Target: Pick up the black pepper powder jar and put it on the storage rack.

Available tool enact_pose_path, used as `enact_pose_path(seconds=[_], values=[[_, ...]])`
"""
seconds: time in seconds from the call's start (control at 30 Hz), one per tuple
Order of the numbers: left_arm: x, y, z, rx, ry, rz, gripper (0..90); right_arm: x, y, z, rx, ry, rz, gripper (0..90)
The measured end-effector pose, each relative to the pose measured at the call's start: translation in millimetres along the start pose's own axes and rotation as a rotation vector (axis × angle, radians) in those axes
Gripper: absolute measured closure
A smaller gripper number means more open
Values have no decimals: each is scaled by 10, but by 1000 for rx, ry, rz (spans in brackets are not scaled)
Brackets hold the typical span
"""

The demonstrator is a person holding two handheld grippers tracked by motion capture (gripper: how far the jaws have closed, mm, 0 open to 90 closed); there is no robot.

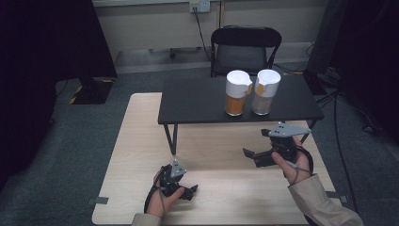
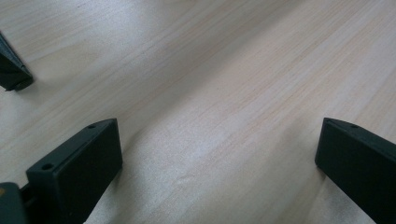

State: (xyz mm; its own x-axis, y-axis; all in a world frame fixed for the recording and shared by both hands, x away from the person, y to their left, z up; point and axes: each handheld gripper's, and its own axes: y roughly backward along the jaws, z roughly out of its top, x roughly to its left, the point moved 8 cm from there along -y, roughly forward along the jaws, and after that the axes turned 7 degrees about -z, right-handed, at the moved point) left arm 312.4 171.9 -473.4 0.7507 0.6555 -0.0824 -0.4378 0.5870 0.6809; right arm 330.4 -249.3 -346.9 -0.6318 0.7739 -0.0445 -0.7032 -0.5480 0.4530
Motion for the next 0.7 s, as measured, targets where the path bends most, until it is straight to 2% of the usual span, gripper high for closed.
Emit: enact_pose_path(seconds=[0.27, 0.7], values=[[0, 0, 0, 0, 0, 0, 0, 17, -45, -140, 10, -7, 27, 4], [0, 0, 0, 0, 0, 0, 0, 118, -173, -399, 50, 32, 32, 5]])
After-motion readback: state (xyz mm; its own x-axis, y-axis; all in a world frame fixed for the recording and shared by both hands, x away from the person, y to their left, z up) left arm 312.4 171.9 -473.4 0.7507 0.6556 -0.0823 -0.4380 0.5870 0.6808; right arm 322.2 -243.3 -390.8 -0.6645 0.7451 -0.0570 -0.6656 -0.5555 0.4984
